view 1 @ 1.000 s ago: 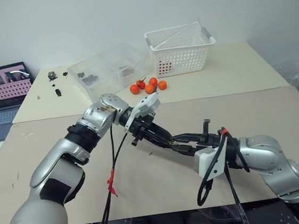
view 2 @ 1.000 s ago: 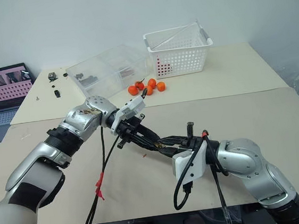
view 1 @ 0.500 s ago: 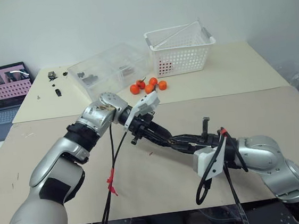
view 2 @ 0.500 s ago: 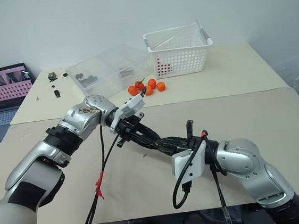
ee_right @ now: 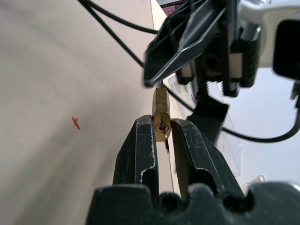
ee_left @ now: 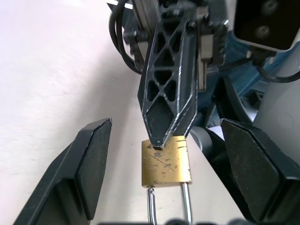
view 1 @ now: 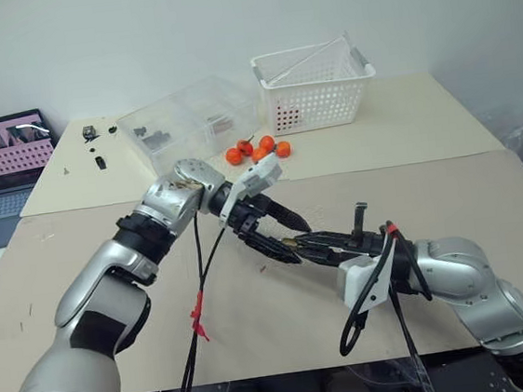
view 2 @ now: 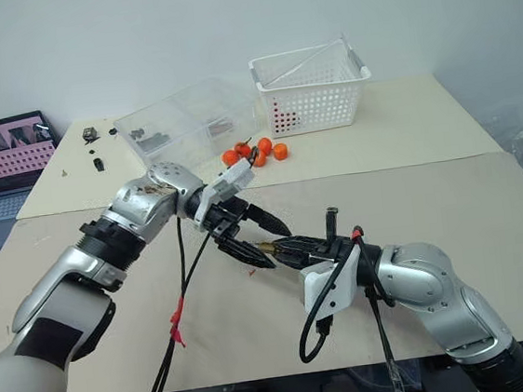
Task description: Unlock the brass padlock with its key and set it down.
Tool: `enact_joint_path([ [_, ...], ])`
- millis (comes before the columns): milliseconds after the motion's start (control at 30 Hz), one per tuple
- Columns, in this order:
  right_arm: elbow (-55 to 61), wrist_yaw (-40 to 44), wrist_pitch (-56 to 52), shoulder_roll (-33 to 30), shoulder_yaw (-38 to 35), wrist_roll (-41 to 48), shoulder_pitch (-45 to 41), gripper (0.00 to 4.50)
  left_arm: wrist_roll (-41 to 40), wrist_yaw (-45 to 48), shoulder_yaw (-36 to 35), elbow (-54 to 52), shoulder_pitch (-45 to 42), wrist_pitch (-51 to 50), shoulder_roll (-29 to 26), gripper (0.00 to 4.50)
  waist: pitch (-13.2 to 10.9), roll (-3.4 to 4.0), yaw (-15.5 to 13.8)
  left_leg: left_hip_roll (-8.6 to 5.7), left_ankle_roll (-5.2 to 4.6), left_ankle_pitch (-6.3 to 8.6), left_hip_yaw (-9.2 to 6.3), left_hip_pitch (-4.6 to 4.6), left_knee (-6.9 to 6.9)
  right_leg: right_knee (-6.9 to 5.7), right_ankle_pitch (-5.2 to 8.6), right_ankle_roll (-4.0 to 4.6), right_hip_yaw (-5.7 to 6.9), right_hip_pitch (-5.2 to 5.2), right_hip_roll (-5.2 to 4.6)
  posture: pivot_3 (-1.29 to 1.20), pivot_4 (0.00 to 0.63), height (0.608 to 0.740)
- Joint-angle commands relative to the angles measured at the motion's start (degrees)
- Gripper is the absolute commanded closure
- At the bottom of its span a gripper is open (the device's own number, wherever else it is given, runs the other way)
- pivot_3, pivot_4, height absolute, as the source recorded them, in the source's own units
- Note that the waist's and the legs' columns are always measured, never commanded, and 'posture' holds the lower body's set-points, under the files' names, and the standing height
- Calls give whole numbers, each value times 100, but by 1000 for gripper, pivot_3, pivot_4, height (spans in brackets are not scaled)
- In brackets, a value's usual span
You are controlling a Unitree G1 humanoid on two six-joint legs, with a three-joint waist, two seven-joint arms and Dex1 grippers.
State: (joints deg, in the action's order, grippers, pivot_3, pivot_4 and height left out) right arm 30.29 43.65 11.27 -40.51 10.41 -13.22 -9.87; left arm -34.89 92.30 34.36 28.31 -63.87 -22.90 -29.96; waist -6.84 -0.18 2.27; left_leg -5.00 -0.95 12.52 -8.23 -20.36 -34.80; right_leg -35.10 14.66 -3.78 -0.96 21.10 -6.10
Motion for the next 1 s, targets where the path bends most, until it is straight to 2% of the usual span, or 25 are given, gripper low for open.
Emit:
enact_joint_path([
  [33, -48, -88, 173, -49, -188, 57, -52, 4403, 37, 20, -632, 42, -368, -200, -135, 531, 0, 0, -1, 0, 0, 0, 0, 0, 0, 0, 0, 0, 0, 0, 0, 0, 150, 740],
  [200, -291, -97, 168, -61, -270, 165, -117, 4403, 417, -198, -1352, 417, -465, -256, -239, 531, 0, 1, 24, 0, 0, 0, 0, 0, 1, 0, 0, 0, 1, 1, 0, 0, 150, 740],
  [300, -446, -102, 73, -41, -370, 291, -225, 4403, 594, -300, -1630, 236, -132, -198, -317, 1182, 0, 1, 18, 1, 0, 0, 0, 3, 3, 0, 0, -1, 1, 0, 1, 0, 150, 740],
  [333, -481, -106, 11, -19, -402, 349, -284, 4403, 642, -323, -1691, 132, 24, -183, -360, 1644, 1, 2, 20, 1, 0, 0, -1, 3, 3, 0, 0, 0, 2, 0, 1, 0, 150, 740],
  [600, -400, -18, -143, -22, -436, 554, -454, 4403, 901, -840, -1985, -760, 1009, -196, -304, 4477, 1, 2, -22, 4, 1, 0, -35, -1, 2, -7, -2, 3, -7, 6, 2, 0, 150, 740],
  [767, -293, 21, -174, -26, -379, 603, -484, 4403, 1061, -1147, -2067, -961, 1225, -139, -124, 4477, 1, 2, -94, 0, 1, 0, -36, 0, 1, -2, -3, 4, -8, 2, -1, 0, 150, 740],
  [1000, -54, 44, -332, 17, -296, 650, -476, 4403, 1198, -1229, -2217, -718, 1164, -16, 54, 4477, 2, 2, -108, 3, 1, 0, -36, 2, 3, -3, -3, 4, -8, 5, 1, 0, 150, 740],
])
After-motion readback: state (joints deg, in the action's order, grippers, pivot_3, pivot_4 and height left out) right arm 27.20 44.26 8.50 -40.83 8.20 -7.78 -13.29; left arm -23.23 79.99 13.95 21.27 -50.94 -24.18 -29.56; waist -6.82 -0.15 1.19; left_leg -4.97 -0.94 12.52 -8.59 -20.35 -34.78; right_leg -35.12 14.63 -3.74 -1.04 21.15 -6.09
